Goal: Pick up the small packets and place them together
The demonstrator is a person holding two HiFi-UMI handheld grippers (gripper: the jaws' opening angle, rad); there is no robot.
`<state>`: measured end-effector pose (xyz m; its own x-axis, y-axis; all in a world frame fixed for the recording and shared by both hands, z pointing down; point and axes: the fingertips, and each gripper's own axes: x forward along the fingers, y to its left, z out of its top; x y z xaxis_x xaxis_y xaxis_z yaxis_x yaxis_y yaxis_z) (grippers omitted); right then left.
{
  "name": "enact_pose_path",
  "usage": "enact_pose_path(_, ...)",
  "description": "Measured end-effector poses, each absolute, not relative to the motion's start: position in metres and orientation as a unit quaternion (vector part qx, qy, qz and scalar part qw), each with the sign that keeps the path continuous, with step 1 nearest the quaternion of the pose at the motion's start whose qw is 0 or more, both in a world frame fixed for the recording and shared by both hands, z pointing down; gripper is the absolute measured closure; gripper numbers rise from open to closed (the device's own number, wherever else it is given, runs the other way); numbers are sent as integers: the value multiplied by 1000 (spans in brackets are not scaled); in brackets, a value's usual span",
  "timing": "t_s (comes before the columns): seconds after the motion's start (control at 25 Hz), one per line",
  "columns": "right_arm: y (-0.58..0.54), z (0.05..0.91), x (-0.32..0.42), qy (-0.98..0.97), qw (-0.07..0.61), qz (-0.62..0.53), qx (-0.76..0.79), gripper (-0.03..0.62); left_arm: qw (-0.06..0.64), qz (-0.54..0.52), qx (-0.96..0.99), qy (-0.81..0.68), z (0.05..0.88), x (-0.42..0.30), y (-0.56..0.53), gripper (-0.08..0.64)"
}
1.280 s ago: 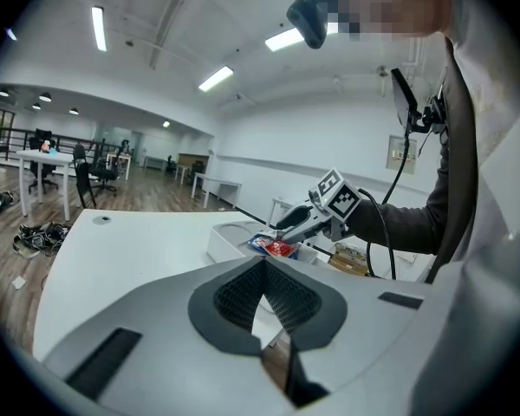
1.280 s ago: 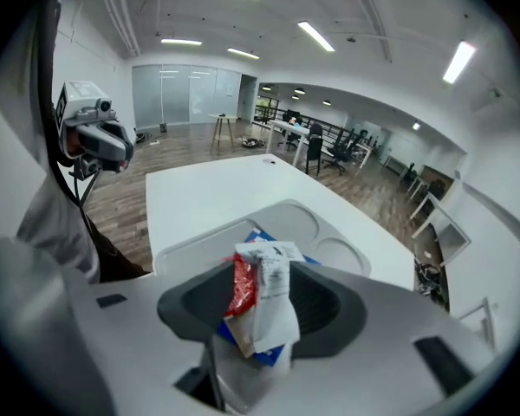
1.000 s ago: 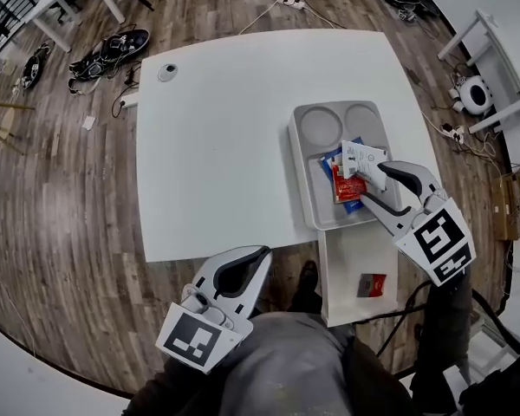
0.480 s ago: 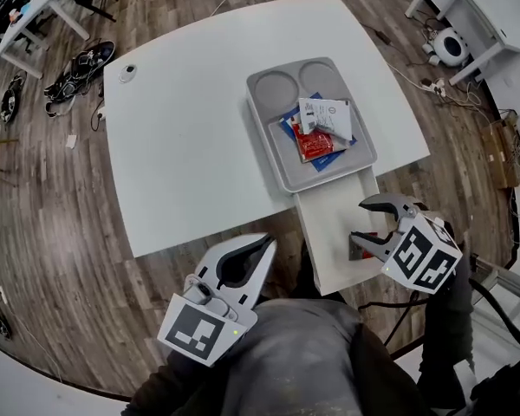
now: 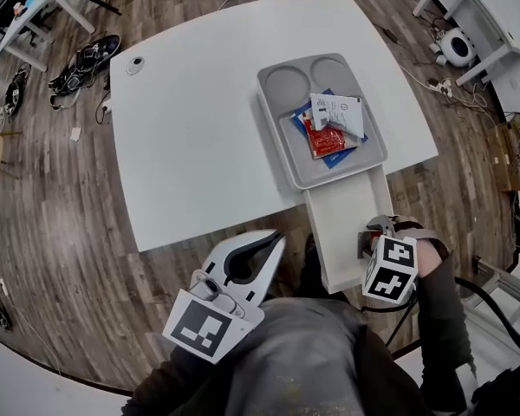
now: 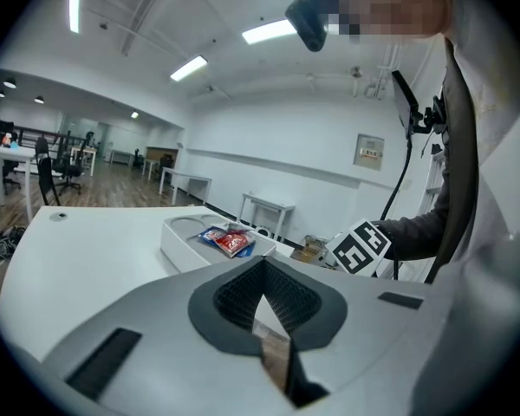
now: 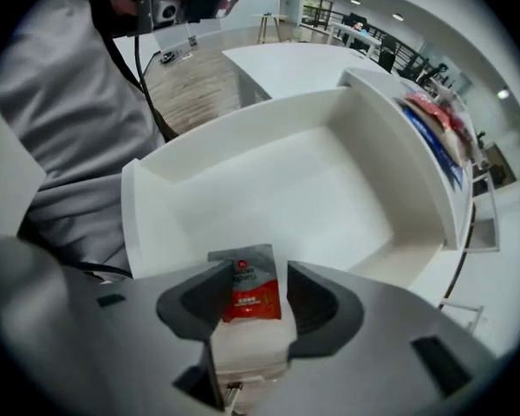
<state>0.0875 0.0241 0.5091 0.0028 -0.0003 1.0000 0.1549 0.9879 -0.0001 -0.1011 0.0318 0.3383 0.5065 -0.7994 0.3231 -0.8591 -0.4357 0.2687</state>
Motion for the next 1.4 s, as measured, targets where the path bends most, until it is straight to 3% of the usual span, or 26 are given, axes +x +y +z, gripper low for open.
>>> enact_pose_path(0.2, 16, 509, 86, -698, 711, -69, -43, 442, 205, 69, 842, -494, 342, -106, 29, 558)
enact_pose_path(0.28, 5, 505, 84, -707, 703, -83, -18, 588, 203, 67, 843, -493, 341, -105, 27, 558)
enact_pose_path(0.48, -7, 489, 73, -743, 666, -62, 13, 589, 201, 66, 843, -495, 338, -105, 26, 558)
enact_pose_path(1.04, -85, 353, -1, -879, 461, -52, 113, 589, 175, 59, 833, -522, 320, -125, 21, 558)
enact_pose_path(1.4, -133, 373, -42, -881, 451, -81, 120, 589, 181, 55, 806, -561, 325, -150, 25, 558)
